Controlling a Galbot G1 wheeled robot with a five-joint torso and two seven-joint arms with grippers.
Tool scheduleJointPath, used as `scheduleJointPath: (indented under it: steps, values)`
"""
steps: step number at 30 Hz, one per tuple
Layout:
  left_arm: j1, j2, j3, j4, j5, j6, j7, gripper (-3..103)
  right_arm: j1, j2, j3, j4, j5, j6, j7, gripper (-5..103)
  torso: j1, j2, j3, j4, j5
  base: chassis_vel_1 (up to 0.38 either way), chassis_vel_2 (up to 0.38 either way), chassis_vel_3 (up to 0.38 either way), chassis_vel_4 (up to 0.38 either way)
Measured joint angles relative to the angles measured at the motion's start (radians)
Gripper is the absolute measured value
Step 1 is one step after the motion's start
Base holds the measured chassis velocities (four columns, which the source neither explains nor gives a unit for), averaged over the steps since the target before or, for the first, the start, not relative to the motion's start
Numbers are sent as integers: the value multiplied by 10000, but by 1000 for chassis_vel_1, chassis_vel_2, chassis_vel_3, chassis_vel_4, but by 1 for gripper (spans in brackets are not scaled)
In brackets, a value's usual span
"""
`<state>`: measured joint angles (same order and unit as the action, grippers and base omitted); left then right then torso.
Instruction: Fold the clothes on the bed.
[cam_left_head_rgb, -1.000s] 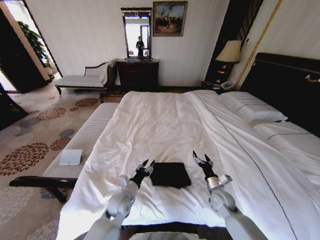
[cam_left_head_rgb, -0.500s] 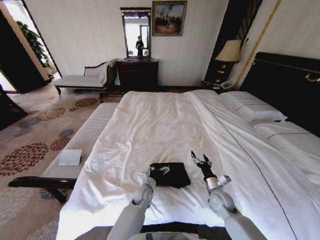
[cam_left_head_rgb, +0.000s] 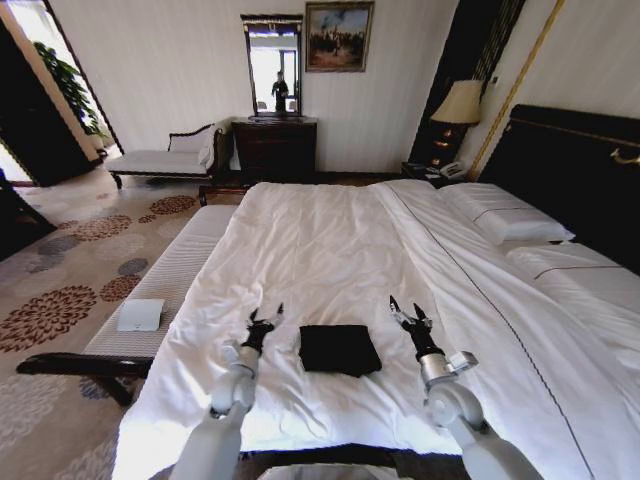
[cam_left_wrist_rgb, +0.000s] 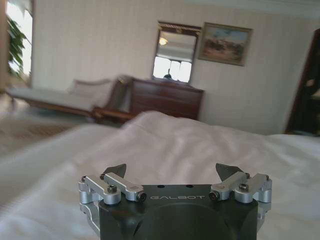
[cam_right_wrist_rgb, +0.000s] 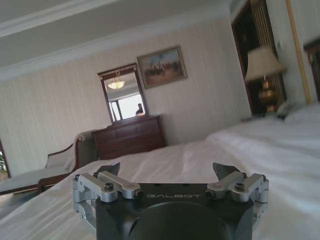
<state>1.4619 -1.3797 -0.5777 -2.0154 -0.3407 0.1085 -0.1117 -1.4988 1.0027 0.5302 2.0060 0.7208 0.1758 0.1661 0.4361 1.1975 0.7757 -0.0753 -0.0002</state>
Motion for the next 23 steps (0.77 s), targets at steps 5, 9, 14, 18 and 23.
scheduleJointPath:
  steps: [5,9,14,18,23]
  values:
    - [1561,503,-1059,-1166,500,-857,45,100,-1466,138,950,874,-1869,622,173,100,0,0,-1,-17,-2,0,0,0,0]
    - [4008,128,-254,-2902,906,-2270,776,100,-3695,1824,1546,2486,-3789,1185,327,100,-6,3,-3,-19,1,0,0,0,0]
    - [4306,-57,362,-3429,1028,-2441,941,100,-3937,2404,1521,2791,-4597,1417,339,100,-3,2,-1,-19,2,0,0,0,0]
    - [4292,-71,404,-3439,1028,-2440,947,100,-3936,2423,1502,2794,-4618,1428,336,100,-1,1,0,-18,2,0,0,0,0]
    - [4253,-74,410,-3406,1023,-2440,947,100,-3916,2407,1483,2775,-4589,1428,330,100,-1,2,0,-18,0,0,0,0,0]
